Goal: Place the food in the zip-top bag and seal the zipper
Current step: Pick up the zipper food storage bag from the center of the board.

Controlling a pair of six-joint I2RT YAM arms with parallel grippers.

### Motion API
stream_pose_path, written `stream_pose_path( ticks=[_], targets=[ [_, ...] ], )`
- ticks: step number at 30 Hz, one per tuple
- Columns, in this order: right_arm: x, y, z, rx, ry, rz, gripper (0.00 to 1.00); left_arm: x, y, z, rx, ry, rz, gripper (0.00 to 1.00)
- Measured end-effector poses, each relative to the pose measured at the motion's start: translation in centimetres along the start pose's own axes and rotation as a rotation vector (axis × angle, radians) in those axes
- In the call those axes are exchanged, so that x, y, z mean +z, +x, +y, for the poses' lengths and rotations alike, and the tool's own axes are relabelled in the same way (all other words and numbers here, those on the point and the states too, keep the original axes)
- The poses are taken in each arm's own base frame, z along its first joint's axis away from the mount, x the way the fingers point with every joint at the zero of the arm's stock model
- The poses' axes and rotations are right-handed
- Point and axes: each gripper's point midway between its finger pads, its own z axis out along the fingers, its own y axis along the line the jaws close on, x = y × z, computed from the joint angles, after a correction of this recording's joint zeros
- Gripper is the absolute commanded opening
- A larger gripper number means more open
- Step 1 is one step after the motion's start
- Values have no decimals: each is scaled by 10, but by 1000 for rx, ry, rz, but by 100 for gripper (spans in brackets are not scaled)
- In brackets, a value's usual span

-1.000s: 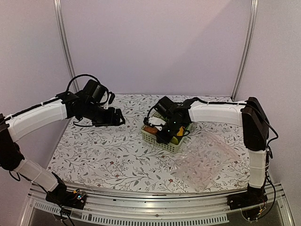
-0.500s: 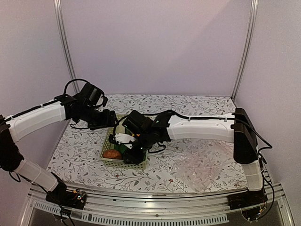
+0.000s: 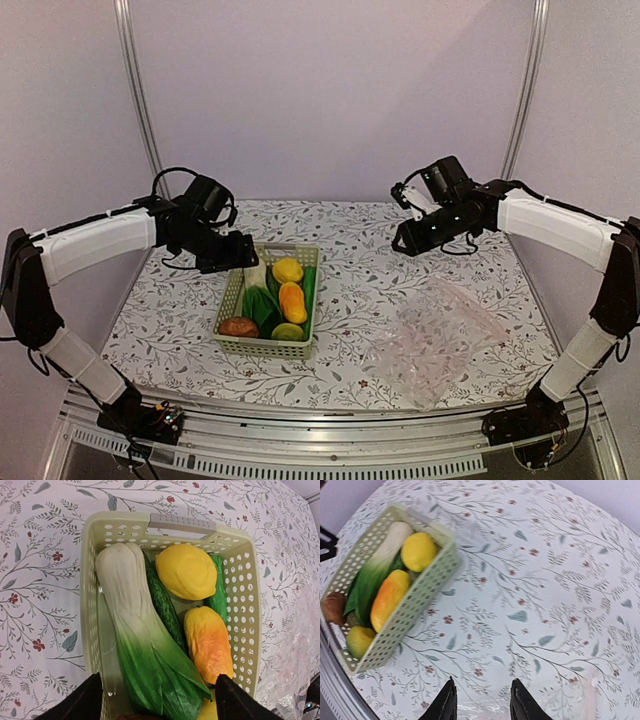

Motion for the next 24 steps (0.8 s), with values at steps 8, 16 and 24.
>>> stream_pose_path(
  ticks=[8,16,24],
  targets=[
    [-32,97,-161,439,373,107,25,-9,-12,-66,153,199,-33,73],
    [-46,177,-194,620,502,221,21,-6,34,-142,452,370,31,70],
    [-54,203,-209,733,511,266,26,30,102,-217,760,485,149,68]
  ],
)
